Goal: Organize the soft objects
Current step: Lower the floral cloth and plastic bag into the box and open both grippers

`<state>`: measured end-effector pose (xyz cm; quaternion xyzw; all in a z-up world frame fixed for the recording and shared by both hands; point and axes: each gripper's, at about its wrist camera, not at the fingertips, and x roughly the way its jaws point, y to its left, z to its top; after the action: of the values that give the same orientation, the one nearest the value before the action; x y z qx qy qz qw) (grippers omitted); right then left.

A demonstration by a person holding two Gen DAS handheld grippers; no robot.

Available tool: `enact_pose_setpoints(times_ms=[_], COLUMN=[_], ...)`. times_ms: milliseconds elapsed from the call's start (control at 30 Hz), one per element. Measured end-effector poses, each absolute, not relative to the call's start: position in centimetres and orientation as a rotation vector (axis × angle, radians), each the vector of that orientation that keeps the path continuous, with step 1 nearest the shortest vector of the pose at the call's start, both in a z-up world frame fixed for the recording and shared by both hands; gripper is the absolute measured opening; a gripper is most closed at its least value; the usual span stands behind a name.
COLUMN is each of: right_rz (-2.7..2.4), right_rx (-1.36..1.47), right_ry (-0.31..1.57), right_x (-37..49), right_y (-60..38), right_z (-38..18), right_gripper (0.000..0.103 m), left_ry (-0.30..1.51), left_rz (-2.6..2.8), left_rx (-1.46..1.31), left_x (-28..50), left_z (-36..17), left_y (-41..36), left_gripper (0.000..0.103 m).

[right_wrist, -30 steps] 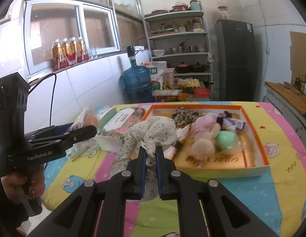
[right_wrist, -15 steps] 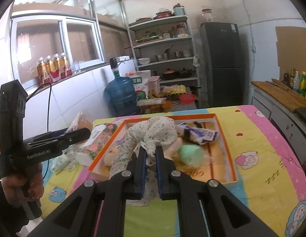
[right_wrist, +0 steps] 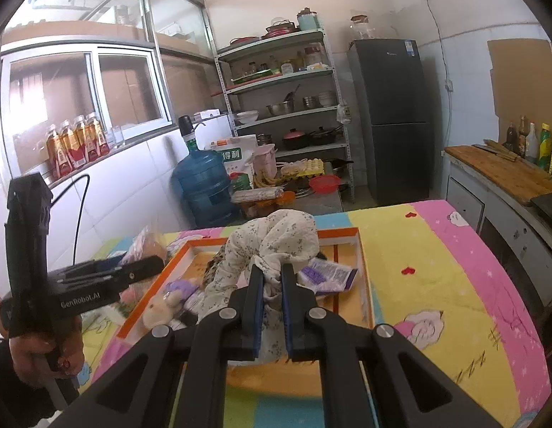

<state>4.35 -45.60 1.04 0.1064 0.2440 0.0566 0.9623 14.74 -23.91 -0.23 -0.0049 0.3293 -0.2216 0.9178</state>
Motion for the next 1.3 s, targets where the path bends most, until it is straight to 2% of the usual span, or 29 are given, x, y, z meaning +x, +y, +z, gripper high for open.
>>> enact_pose_setpoints(times_ms=[633,1300], right_rz=[0.176,0.154], right_rx=[0.243,0.277], right_ry=[0.562,0.684], right_x=[12.0,14.9], right_y=[-47.8,-48.0], right_z=[-0.5,-4.5], right_gripper=[0.01,0.012], left_ry=[0.771,0.888], left_rz=[-0.36,-0.362], left_rx=[0.011,0.001], left_x=[21.3,23.9], left_z=[-3.9,-6.3], left_y=[-26.3,-27.1], left_gripper=[0.059,0.059])
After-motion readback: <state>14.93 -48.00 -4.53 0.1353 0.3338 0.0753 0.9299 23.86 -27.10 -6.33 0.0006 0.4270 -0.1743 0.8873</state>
